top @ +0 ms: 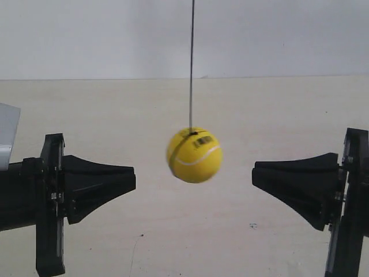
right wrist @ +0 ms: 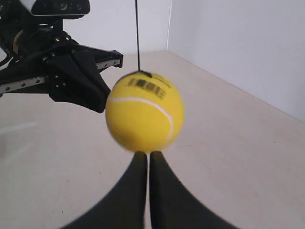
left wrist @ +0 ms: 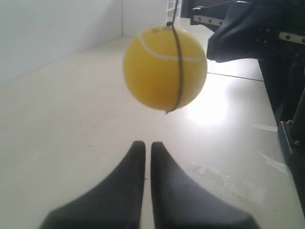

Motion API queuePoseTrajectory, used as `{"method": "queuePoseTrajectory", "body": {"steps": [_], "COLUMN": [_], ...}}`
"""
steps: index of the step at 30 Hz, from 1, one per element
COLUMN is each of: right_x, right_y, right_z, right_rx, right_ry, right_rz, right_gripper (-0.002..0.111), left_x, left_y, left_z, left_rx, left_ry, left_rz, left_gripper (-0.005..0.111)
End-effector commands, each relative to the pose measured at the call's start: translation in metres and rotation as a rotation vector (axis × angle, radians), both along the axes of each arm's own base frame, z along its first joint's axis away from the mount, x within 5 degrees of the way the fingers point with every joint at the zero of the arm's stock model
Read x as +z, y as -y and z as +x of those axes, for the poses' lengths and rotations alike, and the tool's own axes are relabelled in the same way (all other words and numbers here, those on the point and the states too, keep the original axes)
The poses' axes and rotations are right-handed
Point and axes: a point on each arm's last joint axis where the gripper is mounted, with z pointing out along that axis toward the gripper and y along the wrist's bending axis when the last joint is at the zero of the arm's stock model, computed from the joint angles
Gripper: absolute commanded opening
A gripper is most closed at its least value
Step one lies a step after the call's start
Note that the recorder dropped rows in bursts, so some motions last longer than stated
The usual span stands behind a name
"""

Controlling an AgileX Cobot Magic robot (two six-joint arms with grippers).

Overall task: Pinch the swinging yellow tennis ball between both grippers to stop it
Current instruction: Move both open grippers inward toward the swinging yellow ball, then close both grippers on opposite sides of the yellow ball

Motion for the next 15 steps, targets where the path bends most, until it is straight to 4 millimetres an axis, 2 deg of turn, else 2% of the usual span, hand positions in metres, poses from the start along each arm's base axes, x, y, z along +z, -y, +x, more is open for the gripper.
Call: {"method": "queuePoseTrajectory", "body": {"steps": [1, 15], "right_x": [0.0026, 0.0049], "right_y": [-0.0001, -0.0019], "right_z": [0.0017, -0.0016], "right_rx": [-0.009, 0.031], "right_ry": [0.005, 0.003], "right_rz": [0.021, 0.051], "right_gripper": [0.0, 0.0], "left_x": [0.0021, 0.0049], "left_y": [0.0024, 0.0024], "left_z": [0.001, 0.0049], "left_rx": [-0.002, 0.015], "left_ry": [0.022, 0.046], "left_rz": [-0.015, -0.021], "left_gripper": [0.005, 0.005]}}
